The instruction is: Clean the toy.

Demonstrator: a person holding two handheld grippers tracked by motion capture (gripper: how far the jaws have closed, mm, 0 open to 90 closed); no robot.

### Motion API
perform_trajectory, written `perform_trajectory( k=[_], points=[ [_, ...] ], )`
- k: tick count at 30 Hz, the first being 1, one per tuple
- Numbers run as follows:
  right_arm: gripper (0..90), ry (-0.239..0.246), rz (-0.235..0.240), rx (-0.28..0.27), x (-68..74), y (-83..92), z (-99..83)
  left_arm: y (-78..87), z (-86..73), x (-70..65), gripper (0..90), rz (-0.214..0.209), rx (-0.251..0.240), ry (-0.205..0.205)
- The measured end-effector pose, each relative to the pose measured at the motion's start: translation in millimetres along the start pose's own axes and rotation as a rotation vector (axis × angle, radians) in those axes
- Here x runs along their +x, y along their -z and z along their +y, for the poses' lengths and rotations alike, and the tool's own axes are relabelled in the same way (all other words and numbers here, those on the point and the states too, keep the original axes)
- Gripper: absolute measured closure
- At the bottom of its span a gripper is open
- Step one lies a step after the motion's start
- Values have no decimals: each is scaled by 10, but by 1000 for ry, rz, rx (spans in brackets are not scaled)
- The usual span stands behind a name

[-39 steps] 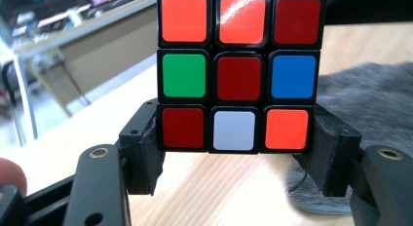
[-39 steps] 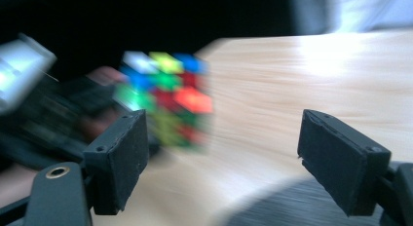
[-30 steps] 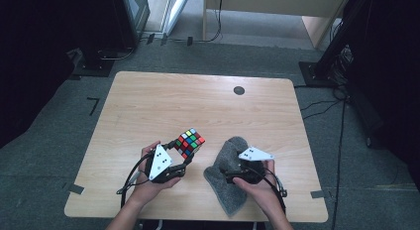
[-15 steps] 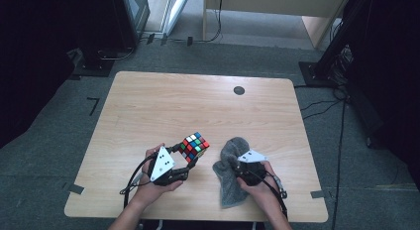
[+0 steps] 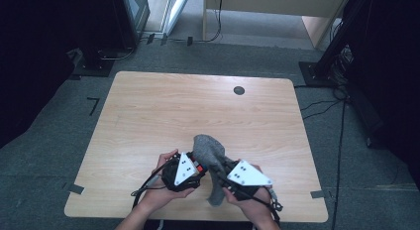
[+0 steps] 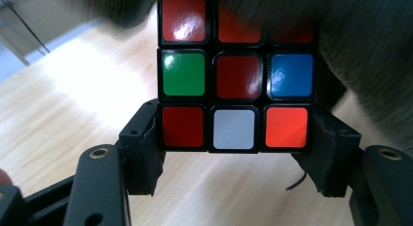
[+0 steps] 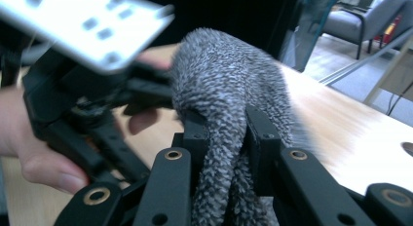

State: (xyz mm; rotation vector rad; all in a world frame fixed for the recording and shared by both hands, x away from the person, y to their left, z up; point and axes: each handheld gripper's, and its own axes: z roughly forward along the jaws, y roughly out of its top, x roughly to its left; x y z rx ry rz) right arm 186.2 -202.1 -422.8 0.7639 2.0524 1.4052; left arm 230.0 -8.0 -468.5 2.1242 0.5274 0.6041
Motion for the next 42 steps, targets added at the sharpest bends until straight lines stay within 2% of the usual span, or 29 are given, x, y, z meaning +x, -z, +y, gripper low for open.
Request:
perform_trajectory(
  k=[3,5,7,9,12,14,15,17,20,21,22,25,27,28,30,32,34,35,36,38,39,40,42],
  points=[
    [761,84,15,53,179,-127,-80,-22,35,-69,346,-4,33,-10],
    [765,136,3,91,240,-177,-115,-28,35,-87,346,-9,41,-21],
    [769,131,-11,100,223,-184,-109,-25,34,-86,348,-17,35,-18],
    [771,110,-51,80,147,-154,-89,-16,38,-83,348,-23,24,-17],
    [770,19,-143,42,-45,-55,-54,3,15,-52,348,-39,2,-15],
    [770,-81,-154,8,-196,38,-50,27,2,-11,348,-65,-36,15],
    [770,-137,-125,-23,-261,84,-53,44,0,5,348,-85,-62,24],
    [767,-242,-3,-91,-355,138,-66,84,4,12,348,-111,-110,22],
    [765,-339,124,-124,-421,122,-92,161,8,8,348,-155,-185,16],
    [766,-362,147,-129,-442,112,-108,181,1,14,348,-154,-198,5],
    [768,-376,140,-119,-467,107,-120,202,-11,27,348,-163,-216,-1],
    [770,-345,34,-19,-565,88,-192,258,-15,73,348,-183,-261,16],
    [769,-398,24,1,-652,92,-259,274,-13,104,348,-180,-278,35],
    [769,-423,26,-7,-683,105,-274,279,-15,126,348,-191,-285,53],
    [767,-460,71,-68,-687,154,-240,278,-24,149,347,-199,-290,70],
    [763,-442,137,-138,-620,196,-146,271,-30,146,347,-197,-281,65],
    [758,-411,193,-162,-526,200,-58,280,-25,137,347,-211,-292,72],
    [757,-416,213,-165,-500,187,-42,296,-19,146,348,-223,-303,78],
    [758,-441,223,-165,-501,175,-47,314,-15,159,348,-230,-313,92],
    [761,-490,216,-158,-568,149,-113,348,-19,207,348,-247,-333,120],
    [762,-501,184,-134,-609,137,-162,361,-25,237,348,-255,-348,144],
    [764,-515,151,-114,-650,132,-214,374,-33,275,348,-266,-369,174],
    [764,-559,131,-111,-709,136,-301,410,-43,368,348,-300,-428,266]
  ],
)
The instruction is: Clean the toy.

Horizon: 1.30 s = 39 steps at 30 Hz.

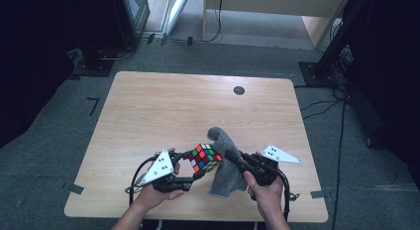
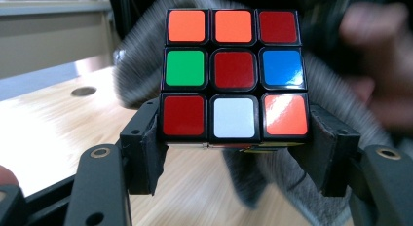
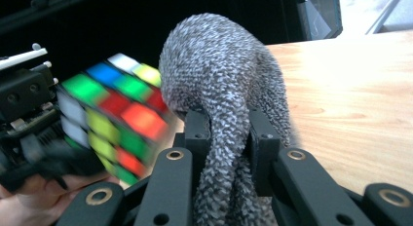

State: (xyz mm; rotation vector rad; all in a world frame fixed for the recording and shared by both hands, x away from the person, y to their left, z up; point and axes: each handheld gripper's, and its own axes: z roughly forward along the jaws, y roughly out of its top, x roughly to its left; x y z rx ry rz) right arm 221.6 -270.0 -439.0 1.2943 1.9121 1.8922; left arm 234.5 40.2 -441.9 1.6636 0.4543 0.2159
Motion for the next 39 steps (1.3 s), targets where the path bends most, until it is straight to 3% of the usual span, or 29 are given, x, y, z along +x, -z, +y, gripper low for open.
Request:
perform_trajectory(
  k=[2,3,5,7,8,10,14,16,20,22,26,29,33,34,37,39],
  points=[
    [765,-28,23,-24,-18,-1,-25,51,22,68,348,-10,-52,70],
    [765,-18,39,-28,5,-17,-35,71,23,103,348,-21,-72,107],
    [762,34,82,-29,97,-68,-65,90,5,156,348,-53,-101,178],
    [760,101,135,-12,222,-147,-114,79,-11,174,348,-79,-111,213],
    [759,146,148,7,288,-189,-149,74,-13,173,348,-79,-113,219],
    [759,239,128,63,390,-267,-228,89,-8,190,348,-88,-125,235],
    [759,313,172,141,470,-372,-336,126,-2,230,348,-86,-144,264],
    [760,352,145,125,507,-370,-324,132,-6,238,348,-80,-146,269],
    [760,347,78,7,489,-236,-225,152,-3,269,348,-81,-167,301],
    [759,354,53,-22,484,-209,-226,144,-5,263,348,-75,-157,297],
    [748,384,91,40,574,-335,-333,99,-12,231,348,-87,-155,319],
    [748,346,135,73,675,-456,-441,68,-15,195,347,-100,-157,320],
    [760,185,153,-26,666,-431,-395,59,-33,194,347,-88,-156,323],
    [761,153,146,-45,626,-408,-378,67,-29,202,347,-81,-163,325],
    [764,139,49,-76,511,-355,-382,113,-16,232,347,-74,-183,331],
    [766,65,-4,-109,393,-325,-382,124,-16,238,347,-65,-184,332]
  ],
)
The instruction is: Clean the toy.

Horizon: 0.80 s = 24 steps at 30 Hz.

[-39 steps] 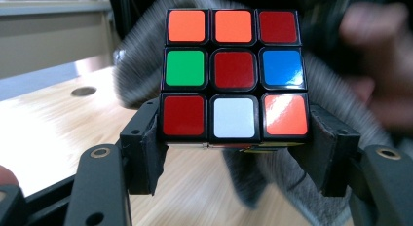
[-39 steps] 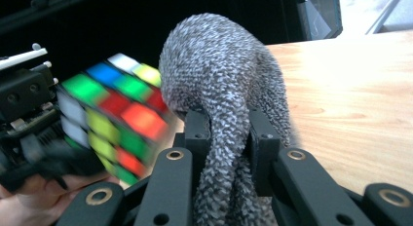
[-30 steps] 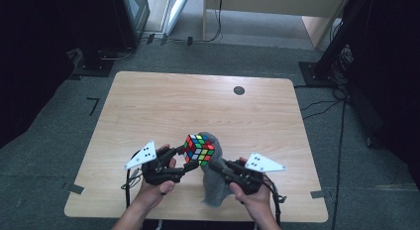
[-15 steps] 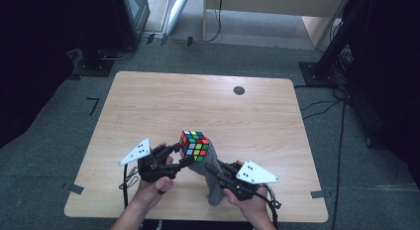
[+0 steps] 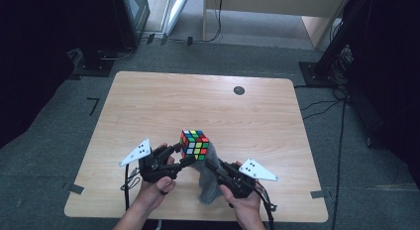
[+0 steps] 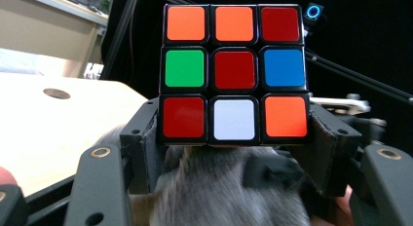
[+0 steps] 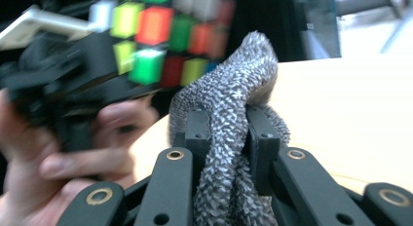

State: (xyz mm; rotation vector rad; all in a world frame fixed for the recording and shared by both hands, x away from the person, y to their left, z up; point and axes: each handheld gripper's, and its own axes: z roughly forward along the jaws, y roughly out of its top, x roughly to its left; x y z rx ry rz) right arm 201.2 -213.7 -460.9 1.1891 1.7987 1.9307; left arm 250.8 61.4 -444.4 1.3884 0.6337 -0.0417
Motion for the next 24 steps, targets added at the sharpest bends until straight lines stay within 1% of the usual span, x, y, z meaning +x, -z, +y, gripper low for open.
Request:
perform_trajectory(
  k=[1,2,3,4,6,7,8,9,10,11,12,14,16,17,18,19,21,23,24],
  points=[
    [765,-16,-7,-4,-24,4,1,-3,-2,2,347,2,0,1],
    [763,-20,11,3,-18,-5,-3,-8,-4,4,347,-1,3,6],
    [762,-13,39,15,18,-23,-13,-19,-8,-1,348,-7,3,14],
    [760,2,69,29,76,-51,-29,-31,-14,-9,347,-12,6,9],
    [755,28,131,69,210,-117,-62,-60,-34,-36,347,-8,30,-14],
    [754,44,146,76,266,-141,-71,-72,-46,-48,347,-3,45,-23],
    [755,52,155,74,302,-151,-72,-79,-54,-54,347,-1,54,-32],
    [756,57,153,68,311,-146,-62,-82,-56,-52,347,-2,56,-34],
    [758,57,141,58,294,-131,-46,-81,-51,-50,347,-1,52,-31],
    [759,48,128,49,253,-108,-27,-75,-42,-46,347,0,44,-26],
    [759,32,111,39,195,-81,-11,-63,-28,-40,347,0,35,-21],
    [760,11,56,21,67,-22,13,-25,4,-19,347,6,26,-23],
    [759,63,-31,-4,-77,33,46,11,25,6,347,32,32,-39],
    [759,78,-79,-12,-155,67,72,26,35,23,347,46,38,-41],
    [757,83,-131,-19,-236,102,102,37,44,38,347,55,39,-33],
    [752,87,-183,-16,-313,136,132,41,50,50,347,62,33,-25],
    [743,97,-278,18,-459,189,170,53,59,75,347,84,47,-38],
    [734,138,-384,60,-586,222,162,45,52,92,347,119,71,-46],
    [727,145,-422,83,-647,233,146,37,44,99,347,134,80,-50]
  ],
)
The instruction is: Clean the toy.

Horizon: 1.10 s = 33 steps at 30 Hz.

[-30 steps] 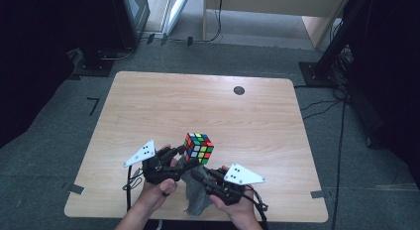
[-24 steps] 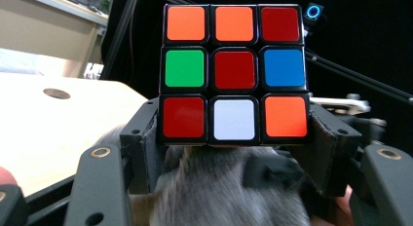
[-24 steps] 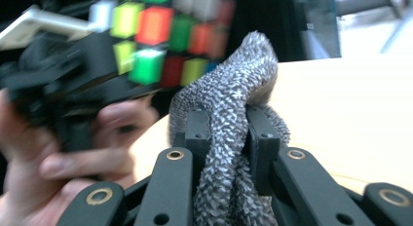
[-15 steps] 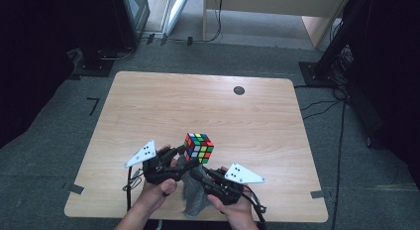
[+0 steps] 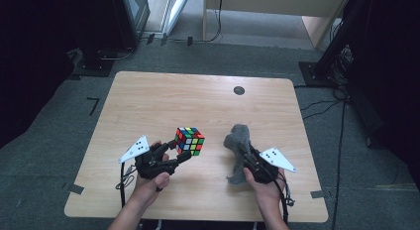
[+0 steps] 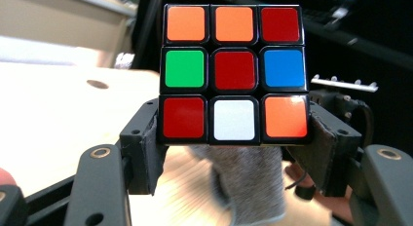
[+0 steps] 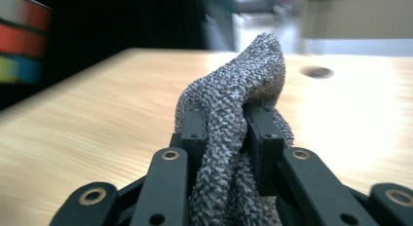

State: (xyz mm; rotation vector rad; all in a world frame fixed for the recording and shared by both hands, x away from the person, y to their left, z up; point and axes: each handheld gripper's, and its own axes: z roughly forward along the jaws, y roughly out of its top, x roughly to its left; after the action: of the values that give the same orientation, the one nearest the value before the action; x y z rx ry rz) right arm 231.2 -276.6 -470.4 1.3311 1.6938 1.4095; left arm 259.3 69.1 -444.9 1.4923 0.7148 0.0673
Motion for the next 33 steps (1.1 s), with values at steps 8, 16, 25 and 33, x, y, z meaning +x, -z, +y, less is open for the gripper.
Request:
perform_trajectory(
  k=[8,16,25,33],
  points=[
    [331,115,-26,-56,-94,0,13,-70,-35,28,347,43,88,-10],
    [193,323,233,-132,389,54,63,-139,-30,-8,347,76,175,-18],
    [186,538,280,-156,741,-54,-144,-237,-25,-137,346,17,255,-32],
    [180,650,206,-190,844,-70,-200,-358,-89,-187,346,-59,357,0]
  ],
)
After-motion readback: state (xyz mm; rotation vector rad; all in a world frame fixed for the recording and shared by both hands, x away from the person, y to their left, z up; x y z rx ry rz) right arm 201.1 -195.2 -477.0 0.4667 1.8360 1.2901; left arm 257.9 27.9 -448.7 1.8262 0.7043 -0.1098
